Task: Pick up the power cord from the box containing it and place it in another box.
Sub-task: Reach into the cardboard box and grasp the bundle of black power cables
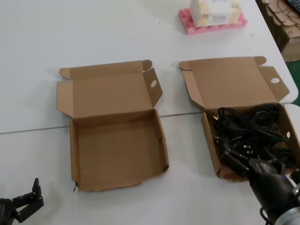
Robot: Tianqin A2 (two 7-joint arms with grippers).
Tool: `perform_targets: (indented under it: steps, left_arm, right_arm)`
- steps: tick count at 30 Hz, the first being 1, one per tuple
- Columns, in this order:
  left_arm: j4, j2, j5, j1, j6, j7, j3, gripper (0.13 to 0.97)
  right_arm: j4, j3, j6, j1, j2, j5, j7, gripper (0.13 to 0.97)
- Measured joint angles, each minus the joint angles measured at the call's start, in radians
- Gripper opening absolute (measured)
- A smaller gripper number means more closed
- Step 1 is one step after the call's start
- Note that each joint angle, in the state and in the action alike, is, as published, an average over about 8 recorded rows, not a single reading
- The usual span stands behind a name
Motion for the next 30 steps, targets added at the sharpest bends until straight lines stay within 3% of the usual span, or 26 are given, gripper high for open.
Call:
perform_targets:
  steps: [30]
  left_arm:
    - [0.0,0.0,0.0,0.0,0.0,0.0,0.0,0.966]
  right_arm:
    - [0.0,0.0,0.0,0.0,0.0,0.0,0.0,0.966]
